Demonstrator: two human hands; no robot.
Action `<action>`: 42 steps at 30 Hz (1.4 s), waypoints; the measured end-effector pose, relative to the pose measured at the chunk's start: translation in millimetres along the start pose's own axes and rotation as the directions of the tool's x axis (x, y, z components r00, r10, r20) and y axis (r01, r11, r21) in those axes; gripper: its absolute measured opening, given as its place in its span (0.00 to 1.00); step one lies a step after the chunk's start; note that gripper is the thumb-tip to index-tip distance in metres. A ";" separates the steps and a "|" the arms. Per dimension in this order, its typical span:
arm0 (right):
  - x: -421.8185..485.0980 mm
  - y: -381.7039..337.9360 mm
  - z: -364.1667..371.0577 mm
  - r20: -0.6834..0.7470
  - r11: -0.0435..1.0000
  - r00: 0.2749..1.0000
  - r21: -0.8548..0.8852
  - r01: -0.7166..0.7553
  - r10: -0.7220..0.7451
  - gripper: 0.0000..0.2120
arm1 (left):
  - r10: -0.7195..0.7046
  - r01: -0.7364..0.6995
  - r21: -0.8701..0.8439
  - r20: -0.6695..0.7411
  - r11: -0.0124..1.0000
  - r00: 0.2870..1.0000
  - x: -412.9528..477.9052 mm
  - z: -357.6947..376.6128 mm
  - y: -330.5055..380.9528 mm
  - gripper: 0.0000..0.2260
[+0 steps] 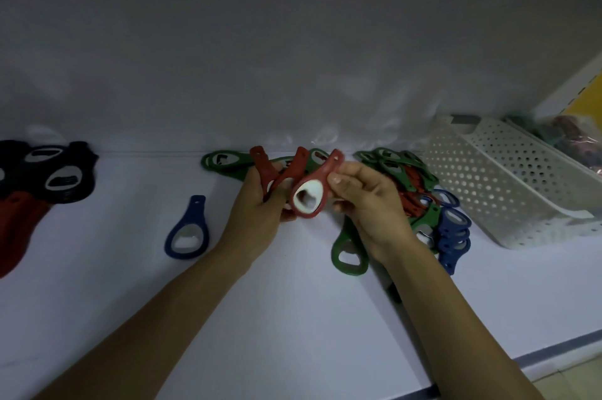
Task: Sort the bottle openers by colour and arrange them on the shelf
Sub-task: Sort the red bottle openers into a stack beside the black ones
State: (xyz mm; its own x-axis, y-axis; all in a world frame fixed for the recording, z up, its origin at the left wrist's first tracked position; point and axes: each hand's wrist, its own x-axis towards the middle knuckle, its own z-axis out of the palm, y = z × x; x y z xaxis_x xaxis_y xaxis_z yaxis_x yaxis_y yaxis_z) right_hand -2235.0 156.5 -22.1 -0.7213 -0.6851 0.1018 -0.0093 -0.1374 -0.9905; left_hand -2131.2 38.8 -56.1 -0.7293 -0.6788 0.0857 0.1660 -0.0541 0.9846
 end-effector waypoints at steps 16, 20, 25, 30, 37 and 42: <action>12.4 18.3 -23.5 -0.064 0.175 0.942 -0.985 -0.006 -0.331 0.10 | -0.016 0.014 0.047 0.042 0.999 0.999 -1.7 -0.4 -2.7 0.19; 13.6 15.0 -19.3 0.008 0.064 0.943 -0.998 0.031 -0.332 0.10 | -0.029 0.029 -0.012 -0.023 1.000 0.999 -2.5 -0.1 2.4 0.19; 11.6 12.4 -16.4 0.010 0.114 0.938 -0.992 0.053 -0.346 0.12 | -0.071 0.067 -0.101 -0.041 0.993 0.997 -3.4 -0.3 6.5 0.19; 10.8 11.6 -17.7 0.018 0.144 0.877 -0.985 0.099 -0.480 0.10 | -0.070 0.062 -0.126 -0.060 0.990 0.996 -5.0 0.3 7.5 0.18; 3.1 5.4 -6.2 -0.276 0.935 0.938 -0.338 0.111 -0.211 0.14 | -0.068 0.061 -0.105 -0.072 0.993 0.995 -2.9 -0.5 4.9 0.20; -3.4 14.5 21.3 -0.077 0.936 0.992 -0.344 0.070 -0.103 0.12 | 0.014 -0.004 0.097 -0.100 0.995 0.995 -0.6 -0.1 -1.9 0.17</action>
State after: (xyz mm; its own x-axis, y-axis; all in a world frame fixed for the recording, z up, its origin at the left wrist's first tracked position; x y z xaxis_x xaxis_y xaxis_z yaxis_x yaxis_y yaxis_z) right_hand -2217.9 141.6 -34.8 -0.7679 -0.6099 0.1957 -0.2979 0.0695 -0.9521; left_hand -2131.0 39.2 -58.1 -0.6571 -0.7492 0.0834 0.1033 0.0201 0.9944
